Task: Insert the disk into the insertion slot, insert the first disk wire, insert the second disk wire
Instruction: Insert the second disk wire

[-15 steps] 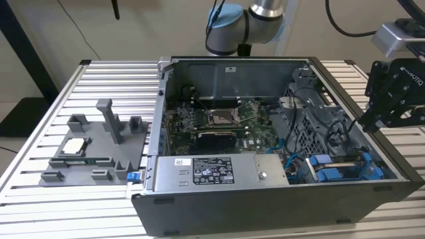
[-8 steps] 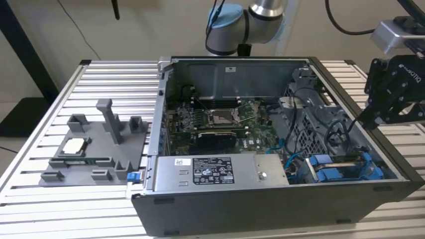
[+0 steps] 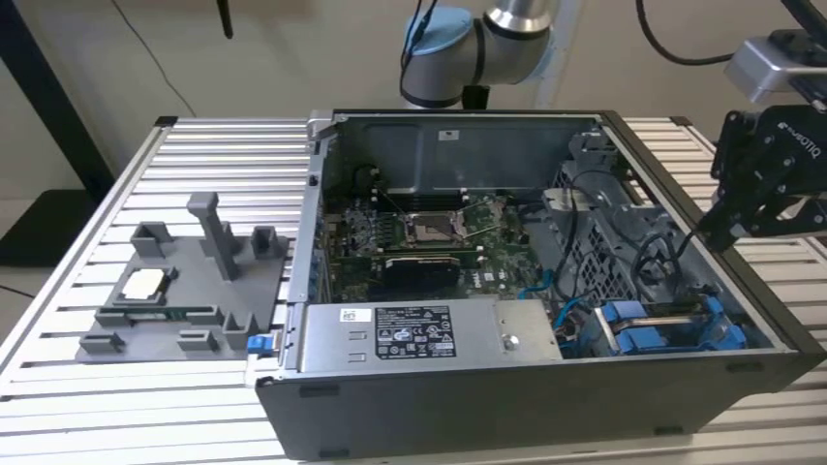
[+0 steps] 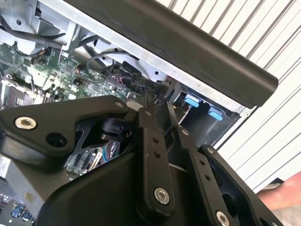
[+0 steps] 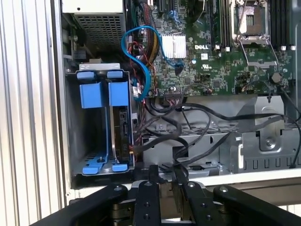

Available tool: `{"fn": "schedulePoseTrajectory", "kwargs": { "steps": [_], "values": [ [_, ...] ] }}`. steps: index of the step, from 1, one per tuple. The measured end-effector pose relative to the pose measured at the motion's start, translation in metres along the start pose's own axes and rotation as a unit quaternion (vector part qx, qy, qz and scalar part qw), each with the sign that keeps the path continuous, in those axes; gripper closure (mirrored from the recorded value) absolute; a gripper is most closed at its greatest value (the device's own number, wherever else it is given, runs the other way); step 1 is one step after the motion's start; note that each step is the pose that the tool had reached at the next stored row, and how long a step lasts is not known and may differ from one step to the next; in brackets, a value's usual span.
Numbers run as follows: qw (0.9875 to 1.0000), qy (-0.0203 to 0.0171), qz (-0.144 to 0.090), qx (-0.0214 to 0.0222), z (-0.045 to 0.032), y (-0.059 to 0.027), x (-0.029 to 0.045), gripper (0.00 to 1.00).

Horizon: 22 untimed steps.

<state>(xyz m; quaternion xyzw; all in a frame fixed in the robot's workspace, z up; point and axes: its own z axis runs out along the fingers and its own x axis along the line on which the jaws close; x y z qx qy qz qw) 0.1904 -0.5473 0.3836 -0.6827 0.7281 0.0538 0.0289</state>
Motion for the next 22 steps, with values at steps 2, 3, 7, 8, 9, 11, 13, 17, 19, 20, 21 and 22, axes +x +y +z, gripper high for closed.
{"fn": "schedulePoseTrajectory", "kwargs": {
  "steps": [2, 3, 7, 8, 9, 11, 13, 17, 19, 20, 21, 22],
  "values": [
    [1.0, -0.0025, 0.0, -0.0002, 0.0003, -0.0016, -0.0001, 0.74],
    [1.0, -0.0025, 0.0, -0.0002, 0.0003, -0.0024, -0.0001, 0.74],
    [1.0, -0.0026, 0.0, -0.0002, 0.0013, -0.0042, -0.0001, 0.74],
    [1.0, -0.0026, 0.0, -0.0002, 0.0019, -0.0043, 0.0, 0.74],
    [1.0, -0.0027, 0.0, -0.0002, 0.0028, -0.0044, 0.0001, 0.74],
    [1.0, -0.0029, 0.0, -0.0002, 0.0044, -0.0046, 0.0002, 0.74],
    [1.0, -0.003, 0.0, -0.0002, 0.006, -0.0047, 0.0004, 0.74],
    [1.0, -0.0036, 0.0, -0.0003, 0.0071, -0.005, 0.0005, 0.76],
    [1.0, -0.0038, 0.0, -0.0003, 0.0071, -0.005, 0.0005, 0.83],
    [1.0, -0.0039, 0.0, -0.0003, 0.0072, -0.005, 0.0005, 0.83],
    [1.0, -0.0039, 0.0, -0.0003, 0.0071, -0.005, 0.0005, 0.83],
    [1.0, -0.0039, 0.0, -0.0003, 0.0071, -0.005, 0.0005, 0.83]
  ]
}}
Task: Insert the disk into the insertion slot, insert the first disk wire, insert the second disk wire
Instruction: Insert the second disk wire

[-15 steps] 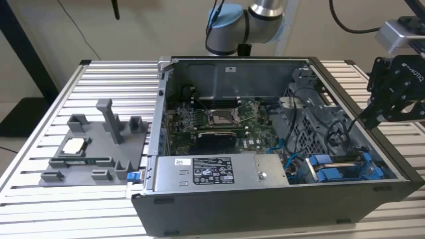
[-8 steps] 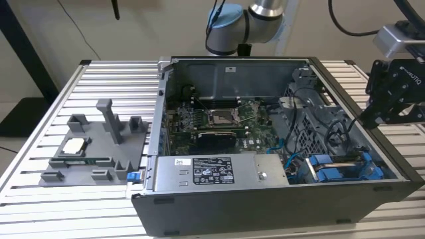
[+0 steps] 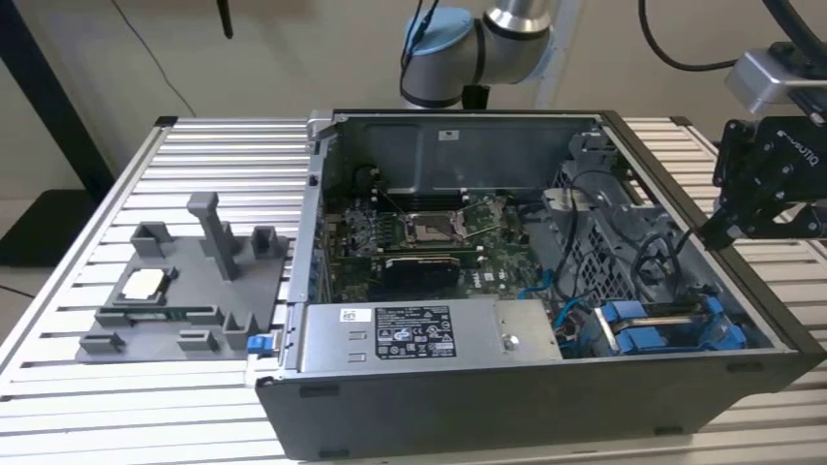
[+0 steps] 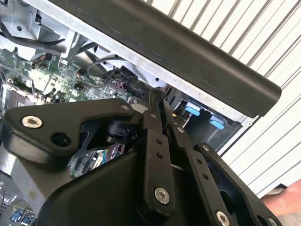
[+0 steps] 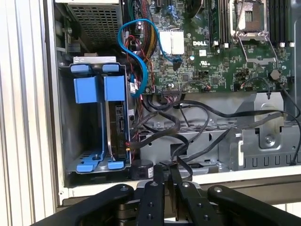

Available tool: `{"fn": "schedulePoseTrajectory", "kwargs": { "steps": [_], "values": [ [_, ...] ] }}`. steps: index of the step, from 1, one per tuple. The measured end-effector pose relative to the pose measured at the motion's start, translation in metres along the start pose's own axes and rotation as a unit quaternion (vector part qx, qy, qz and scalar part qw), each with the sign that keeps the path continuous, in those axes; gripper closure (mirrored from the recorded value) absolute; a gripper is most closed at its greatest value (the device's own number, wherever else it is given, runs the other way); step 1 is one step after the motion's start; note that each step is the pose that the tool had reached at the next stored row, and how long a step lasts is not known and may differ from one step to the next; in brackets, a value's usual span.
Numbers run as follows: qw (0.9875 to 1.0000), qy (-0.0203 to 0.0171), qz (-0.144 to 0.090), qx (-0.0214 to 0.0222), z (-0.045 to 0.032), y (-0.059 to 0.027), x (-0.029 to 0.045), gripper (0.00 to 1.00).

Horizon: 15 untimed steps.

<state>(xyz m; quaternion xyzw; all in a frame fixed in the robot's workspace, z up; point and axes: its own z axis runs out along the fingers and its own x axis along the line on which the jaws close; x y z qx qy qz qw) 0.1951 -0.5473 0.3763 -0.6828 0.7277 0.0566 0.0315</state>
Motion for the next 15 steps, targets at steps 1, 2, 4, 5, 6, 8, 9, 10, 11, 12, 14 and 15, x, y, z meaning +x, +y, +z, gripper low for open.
{"fn": "schedulePoseTrajectory", "kwargs": {
  "steps": [1, 2, 4, 5, 6, 8, 9, 10, 11, 12, 14, 15],
  "values": [
    [1.0, 0.0, 0.0, 0.0, 0.0, 0.0, 0.0, 0.83],
    [1.0, -0.0001, 0.0, 0.0, 0.0, 0.0, 0.0, 0.84],
    [1.0, -0.0001, 0.0, 0.0, 0.0, 0.0, 0.0, 0.84],
    [1.0, -0.0001, 0.0, 0.0, 0.0, 0.0, 0.0, 0.84],
    [1.0, -0.0001, 0.0, 0.0, 0.0, 0.0, 0.0, 0.84],
    [1.0, -0.0002, 0.0, 0.0, -0.0001, 0.0, 0.0, 0.84],
    [1.0, -0.0001, 0.0, 0.0, -0.0015, 0.0011, -0.0001, 0.84],
    [1.0, -0.0002, 0.0, 0.0, -0.0025, 0.0023, -0.0002, 0.84],
    [1.0, -0.0003, 0.0, 0.0, -0.0033, 0.004, -0.0002, 0.84],
    [1.0, -0.0003, 0.0, 0.0, -0.004, 0.006, -0.0002, 0.84],
    [1.0, -0.0001, 0.0, 0.0, -0.0051, 0.0116, 0.0002, 0.84],
    [1.0, -0.0001, 0.0, 0.0001, -0.0056, 0.0145, 0.0004, 0.84]
  ]
}}
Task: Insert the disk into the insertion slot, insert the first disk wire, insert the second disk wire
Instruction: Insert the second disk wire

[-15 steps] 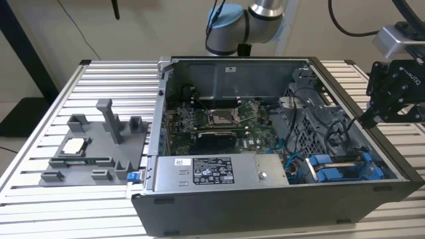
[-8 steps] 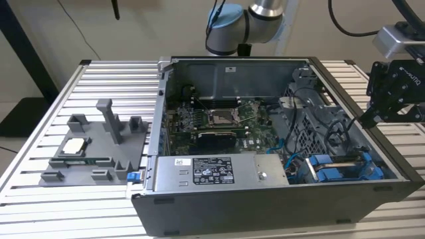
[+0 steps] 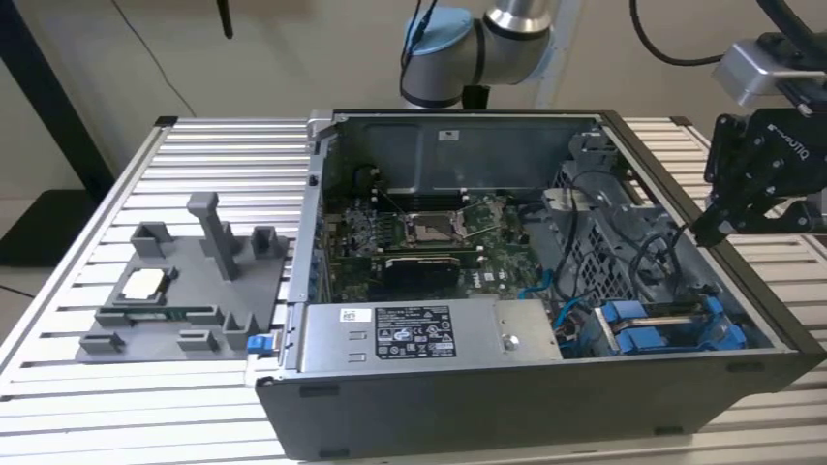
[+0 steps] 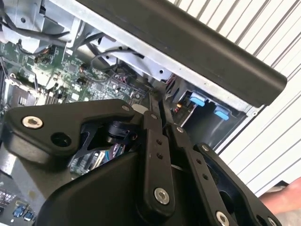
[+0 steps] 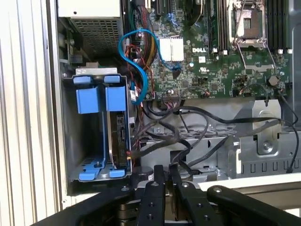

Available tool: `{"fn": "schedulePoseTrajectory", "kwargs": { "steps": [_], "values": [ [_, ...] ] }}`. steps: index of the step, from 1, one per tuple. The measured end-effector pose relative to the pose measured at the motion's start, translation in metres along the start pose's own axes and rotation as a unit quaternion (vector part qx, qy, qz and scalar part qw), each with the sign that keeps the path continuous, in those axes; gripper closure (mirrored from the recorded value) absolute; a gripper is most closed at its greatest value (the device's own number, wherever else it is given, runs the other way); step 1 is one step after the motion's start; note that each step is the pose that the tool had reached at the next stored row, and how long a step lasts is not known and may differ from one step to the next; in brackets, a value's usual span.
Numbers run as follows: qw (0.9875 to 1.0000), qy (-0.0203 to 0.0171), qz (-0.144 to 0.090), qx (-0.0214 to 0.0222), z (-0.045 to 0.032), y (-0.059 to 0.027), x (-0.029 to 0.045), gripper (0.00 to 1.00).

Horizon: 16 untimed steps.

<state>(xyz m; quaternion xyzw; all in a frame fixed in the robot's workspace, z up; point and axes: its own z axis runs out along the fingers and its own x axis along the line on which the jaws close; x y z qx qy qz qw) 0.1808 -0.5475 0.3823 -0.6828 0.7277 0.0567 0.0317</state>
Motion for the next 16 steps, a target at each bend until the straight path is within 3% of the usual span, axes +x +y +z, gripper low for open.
{"fn": "schedulePoseTrajectory", "kwargs": {
  "steps": [12, 16],
  "values": [
    [1.0, -0.0001, 0.0, 0.0014, -0.0075, 0.0378, 0.0074, 0.84],
    [1.0, -0.0001, 0.0, 0.0017, -0.0077, 0.0462, 0.011, 0.84]
  ]
}}
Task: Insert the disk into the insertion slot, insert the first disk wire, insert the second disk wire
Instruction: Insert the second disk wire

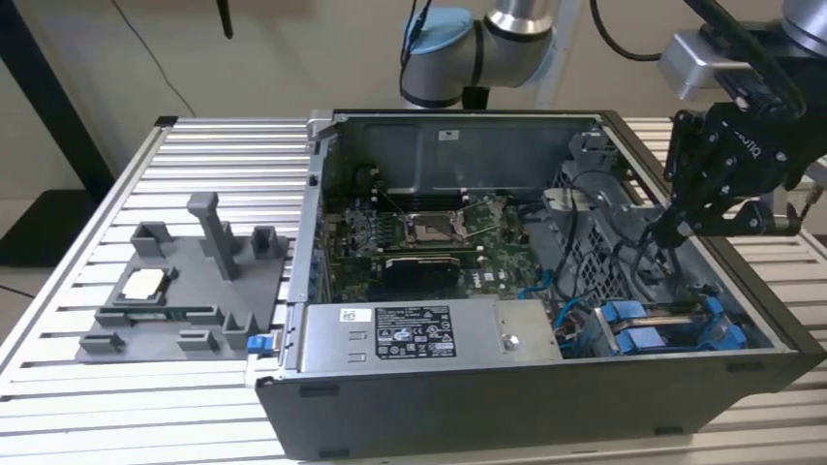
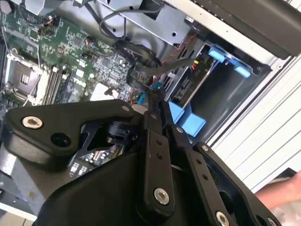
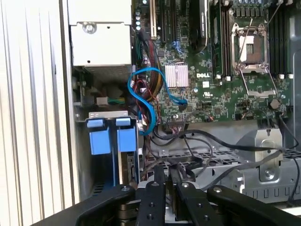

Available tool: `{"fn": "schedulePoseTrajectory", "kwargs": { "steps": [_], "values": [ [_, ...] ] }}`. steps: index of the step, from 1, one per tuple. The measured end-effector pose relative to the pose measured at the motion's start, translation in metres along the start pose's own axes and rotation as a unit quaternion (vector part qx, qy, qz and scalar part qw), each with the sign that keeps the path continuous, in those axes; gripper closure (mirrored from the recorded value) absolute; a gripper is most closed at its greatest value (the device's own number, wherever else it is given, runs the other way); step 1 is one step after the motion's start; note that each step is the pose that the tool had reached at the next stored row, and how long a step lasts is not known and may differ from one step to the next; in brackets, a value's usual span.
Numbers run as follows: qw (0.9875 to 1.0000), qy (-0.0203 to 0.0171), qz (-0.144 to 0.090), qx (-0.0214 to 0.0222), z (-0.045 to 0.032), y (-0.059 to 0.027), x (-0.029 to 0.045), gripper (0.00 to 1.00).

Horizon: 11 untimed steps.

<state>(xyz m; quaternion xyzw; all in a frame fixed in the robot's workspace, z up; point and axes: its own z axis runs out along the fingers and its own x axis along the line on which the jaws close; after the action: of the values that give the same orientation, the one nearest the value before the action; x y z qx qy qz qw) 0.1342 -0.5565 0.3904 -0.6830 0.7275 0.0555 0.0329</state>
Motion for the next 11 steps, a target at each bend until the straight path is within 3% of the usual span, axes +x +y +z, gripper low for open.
{"fn": "schedulePoseTrajectory", "kwargs": {
  "steps": [11],
  "values": [
    [0.9999, 0.0006, -0.017, -0.0021, 0.0008, 0.0026, 0.013, 0.84]
  ]
}}
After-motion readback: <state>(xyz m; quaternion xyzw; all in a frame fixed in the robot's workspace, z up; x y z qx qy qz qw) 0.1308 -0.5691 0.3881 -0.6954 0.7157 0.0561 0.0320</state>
